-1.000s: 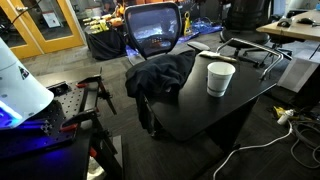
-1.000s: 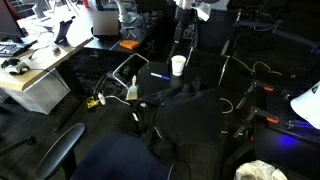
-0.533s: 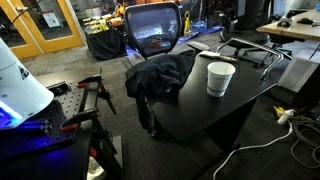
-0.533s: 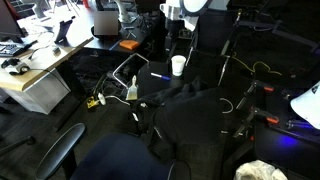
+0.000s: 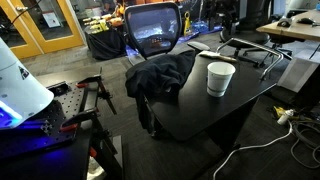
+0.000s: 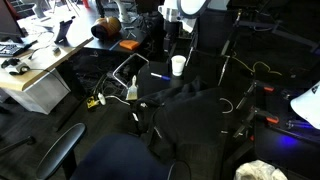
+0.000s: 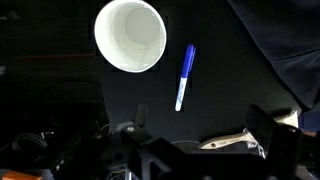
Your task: Put the blue pen inside the white cup
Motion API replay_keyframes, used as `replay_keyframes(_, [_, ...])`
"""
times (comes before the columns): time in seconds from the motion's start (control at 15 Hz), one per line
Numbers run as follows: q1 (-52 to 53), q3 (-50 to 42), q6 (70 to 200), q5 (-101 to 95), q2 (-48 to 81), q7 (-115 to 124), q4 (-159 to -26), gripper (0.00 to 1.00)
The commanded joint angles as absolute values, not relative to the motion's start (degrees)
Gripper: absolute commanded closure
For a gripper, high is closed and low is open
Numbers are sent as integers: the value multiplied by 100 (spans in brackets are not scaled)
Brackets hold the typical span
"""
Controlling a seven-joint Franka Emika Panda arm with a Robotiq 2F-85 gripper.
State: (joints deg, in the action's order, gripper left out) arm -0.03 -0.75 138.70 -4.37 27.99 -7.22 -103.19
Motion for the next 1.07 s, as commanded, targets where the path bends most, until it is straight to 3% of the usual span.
replay_keyframes(0.0, [-47, -49, 13968, -473, 2955, -744, -10205, 0])
replay_keyframes(0.53, [-136, -23, 14928, -454, 3648, -854, -10044, 0])
replay_keyframes(1.0, [-199, 24, 15002, -428, 4498, -902, -9355, 0])
